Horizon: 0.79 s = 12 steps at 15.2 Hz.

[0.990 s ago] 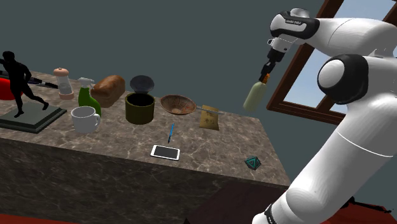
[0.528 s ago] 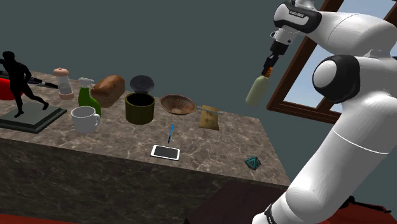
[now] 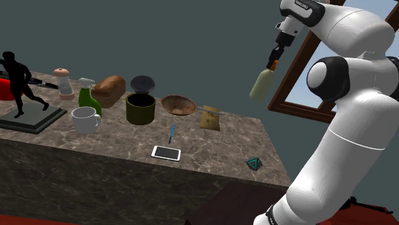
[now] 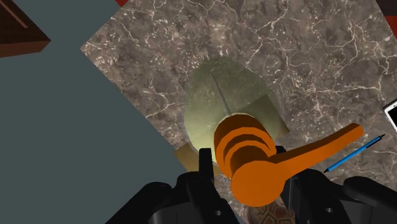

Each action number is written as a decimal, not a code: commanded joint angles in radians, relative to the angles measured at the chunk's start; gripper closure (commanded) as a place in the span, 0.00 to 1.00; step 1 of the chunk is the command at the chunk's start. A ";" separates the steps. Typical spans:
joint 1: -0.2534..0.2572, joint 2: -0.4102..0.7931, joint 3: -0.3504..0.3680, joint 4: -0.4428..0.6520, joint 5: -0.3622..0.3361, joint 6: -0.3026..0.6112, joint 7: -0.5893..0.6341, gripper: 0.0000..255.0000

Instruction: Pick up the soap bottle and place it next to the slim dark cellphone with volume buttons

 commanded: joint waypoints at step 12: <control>0.112 -0.055 0.048 -0.045 -0.043 0.010 0.146 1.00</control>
